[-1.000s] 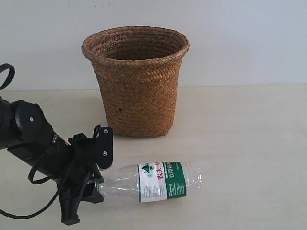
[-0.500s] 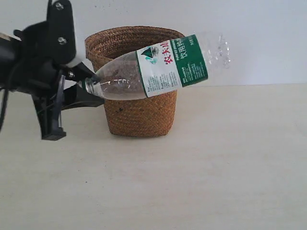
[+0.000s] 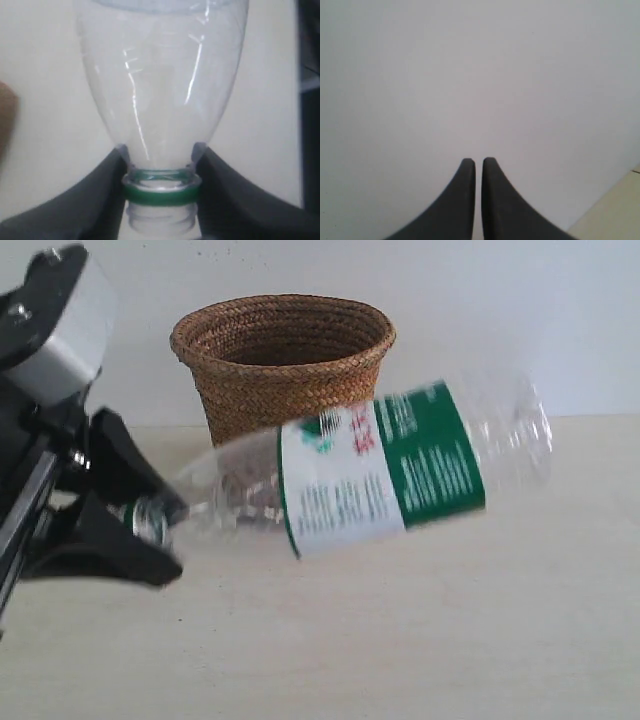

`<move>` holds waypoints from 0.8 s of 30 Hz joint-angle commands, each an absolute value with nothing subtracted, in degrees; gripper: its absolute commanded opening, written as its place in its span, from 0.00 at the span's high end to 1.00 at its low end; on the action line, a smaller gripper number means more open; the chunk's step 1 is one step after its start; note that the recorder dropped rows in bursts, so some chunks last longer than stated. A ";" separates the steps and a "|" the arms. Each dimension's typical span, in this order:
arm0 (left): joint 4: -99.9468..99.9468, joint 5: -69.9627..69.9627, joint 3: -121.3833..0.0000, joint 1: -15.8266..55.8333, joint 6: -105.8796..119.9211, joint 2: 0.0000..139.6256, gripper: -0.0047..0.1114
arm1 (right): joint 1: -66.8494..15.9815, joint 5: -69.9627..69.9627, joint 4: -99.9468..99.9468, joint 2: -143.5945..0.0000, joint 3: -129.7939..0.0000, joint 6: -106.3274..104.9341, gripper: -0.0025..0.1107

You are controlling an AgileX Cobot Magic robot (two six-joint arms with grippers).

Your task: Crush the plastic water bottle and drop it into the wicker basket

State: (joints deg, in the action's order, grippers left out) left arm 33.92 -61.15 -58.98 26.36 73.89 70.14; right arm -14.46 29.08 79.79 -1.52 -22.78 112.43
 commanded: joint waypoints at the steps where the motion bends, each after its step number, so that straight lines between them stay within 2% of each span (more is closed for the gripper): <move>1: 35.05 -69.96 -58.94 26.48 70.34 75.73 0.92 | -14.25 28.91 80.09 -1.33 -22.75 112.11 0.97; 4: 30.45 -69.81 -59.34 26.48 68.03 79.68 0.92 | -14.25 28.78 80.09 -1.32 -22.75 112.11 0.97; 10: 10.59 -49.99 -61.57 26.48 58.27 83.84 0.92 | -14.25 28.78 80.09 -1.32 -22.75 112.11 0.97; 13: 4.04 -33.41 -65.12 26.48 58.66 83.13 0.89 | -14.25 28.78 80.09 -1.32 -22.75 112.11 0.97; 16: 3.80 -21.07 -70.94 26.48 56.77 83.68 0.73 | -14.25 28.78 80.09 -1.32 -22.75 112.11 0.97; 18: 2.30 -19.31 -75.92 26.05 52.13 85.21 0.56 | -14.25 28.78 80.09 -1.32 -22.75 112.11 0.97; 21: -2.85 -19.16 -81.54 25.13 41.18 88.48 0.22 | -14.25 28.68 80.09 -1.32 -22.75 112.11 0.97; 23: -6.84 -20.35 -82.71 25.13 32.89 90.33 0.06 | -14.25 28.68 80.09 -1.32 -22.75 112.11 0.97; 24: -8.47 -22.06 -82.71 25.13 30.83 90.73 0.02 | -14.25 28.68 80.09 -1.32 -22.75 112.11 0.97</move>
State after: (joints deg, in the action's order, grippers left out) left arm -3.58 -19.25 -81.70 25.40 40.55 88.36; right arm -14.42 28.87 79.79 -1.52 -22.78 112.43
